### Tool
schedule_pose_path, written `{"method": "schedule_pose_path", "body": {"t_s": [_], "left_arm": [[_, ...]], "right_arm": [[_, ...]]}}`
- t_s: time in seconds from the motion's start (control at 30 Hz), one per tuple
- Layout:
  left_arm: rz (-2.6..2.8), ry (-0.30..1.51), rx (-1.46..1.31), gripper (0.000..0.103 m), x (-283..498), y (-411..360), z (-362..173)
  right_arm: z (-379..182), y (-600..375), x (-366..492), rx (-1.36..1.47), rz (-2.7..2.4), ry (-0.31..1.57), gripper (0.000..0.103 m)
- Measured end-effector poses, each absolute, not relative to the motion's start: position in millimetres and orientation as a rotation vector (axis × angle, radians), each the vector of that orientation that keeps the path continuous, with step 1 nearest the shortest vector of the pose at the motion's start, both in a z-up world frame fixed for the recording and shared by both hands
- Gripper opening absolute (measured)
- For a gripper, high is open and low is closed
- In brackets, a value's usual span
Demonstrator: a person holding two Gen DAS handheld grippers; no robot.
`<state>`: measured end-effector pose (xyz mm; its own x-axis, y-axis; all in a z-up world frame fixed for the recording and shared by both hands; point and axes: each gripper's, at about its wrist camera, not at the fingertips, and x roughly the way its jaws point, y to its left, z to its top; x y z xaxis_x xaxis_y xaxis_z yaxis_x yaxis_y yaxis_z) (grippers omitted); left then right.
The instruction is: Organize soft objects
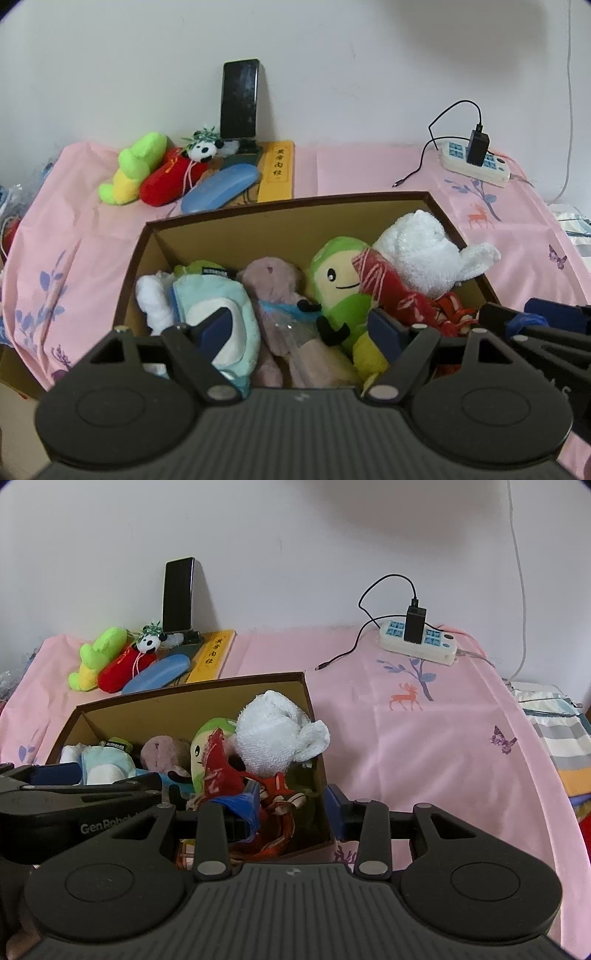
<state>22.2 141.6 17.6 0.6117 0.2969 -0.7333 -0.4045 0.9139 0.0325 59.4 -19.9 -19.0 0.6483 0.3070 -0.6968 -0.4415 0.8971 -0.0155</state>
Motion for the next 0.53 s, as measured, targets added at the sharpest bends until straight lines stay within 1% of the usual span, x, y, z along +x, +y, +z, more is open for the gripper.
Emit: {"method": "schedule_pose_path", "body": {"t_s": [0.53], "left_arm": [[0.395, 0.778, -0.101, 0.08, 26.1, 140.0, 12.7]], "right_arm": [[-26.1, -16.8, 60.7, -0.193, 0.421, 0.768, 0.022]]}}
